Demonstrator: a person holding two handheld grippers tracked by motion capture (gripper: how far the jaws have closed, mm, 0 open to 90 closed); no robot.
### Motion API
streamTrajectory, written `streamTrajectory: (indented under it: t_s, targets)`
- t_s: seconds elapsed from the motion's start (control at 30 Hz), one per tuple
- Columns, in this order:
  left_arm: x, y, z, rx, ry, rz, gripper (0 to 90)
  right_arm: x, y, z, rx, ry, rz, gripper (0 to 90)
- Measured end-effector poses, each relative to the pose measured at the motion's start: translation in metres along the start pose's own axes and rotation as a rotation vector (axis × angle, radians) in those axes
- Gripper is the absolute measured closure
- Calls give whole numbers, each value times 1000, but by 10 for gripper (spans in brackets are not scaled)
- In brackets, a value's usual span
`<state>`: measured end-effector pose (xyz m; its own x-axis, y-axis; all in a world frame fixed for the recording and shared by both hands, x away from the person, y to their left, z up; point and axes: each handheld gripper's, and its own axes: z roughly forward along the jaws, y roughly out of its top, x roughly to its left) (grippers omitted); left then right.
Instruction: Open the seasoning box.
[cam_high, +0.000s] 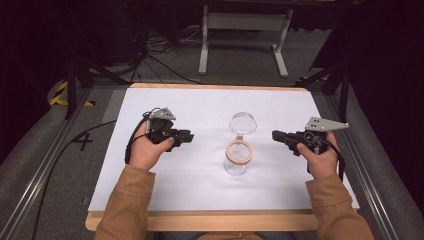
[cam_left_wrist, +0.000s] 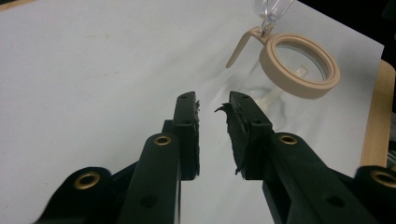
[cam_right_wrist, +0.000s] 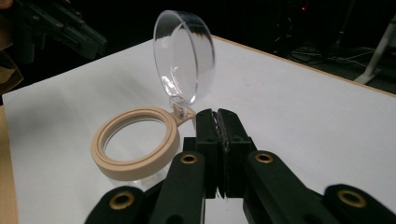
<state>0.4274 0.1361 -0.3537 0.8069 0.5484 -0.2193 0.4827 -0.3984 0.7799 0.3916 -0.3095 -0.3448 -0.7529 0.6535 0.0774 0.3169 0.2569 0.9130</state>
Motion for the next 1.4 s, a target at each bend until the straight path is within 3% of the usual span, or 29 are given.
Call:
streamTrajectory:
  t_s: [0.1,0.53,0.7,0.73,0.9,1.2,1.4]
  targets:
    - [1,-2,-2,13,13,-5,728,-6,-2,-5,29,-1,9,840]
    - [19,-16,-9,59,53,-70,704,-39,-21,-22,83,-92,84,727]
    - [25,-21,-10,62,68,-90,687,-51,-33,-20,138,-118,110,679]
    - [28,-22,-10,64,77,-79,682,-52,-35,-20,144,-124,111,670]
    - [36,-30,-6,87,80,-112,677,-60,-45,-16,202,-157,118,646]
    - [47,-40,2,113,78,-141,666,-70,-63,-4,284,-168,151,601]
    - [51,-44,9,126,87,-120,603,-75,-77,6,307,-214,173,487]
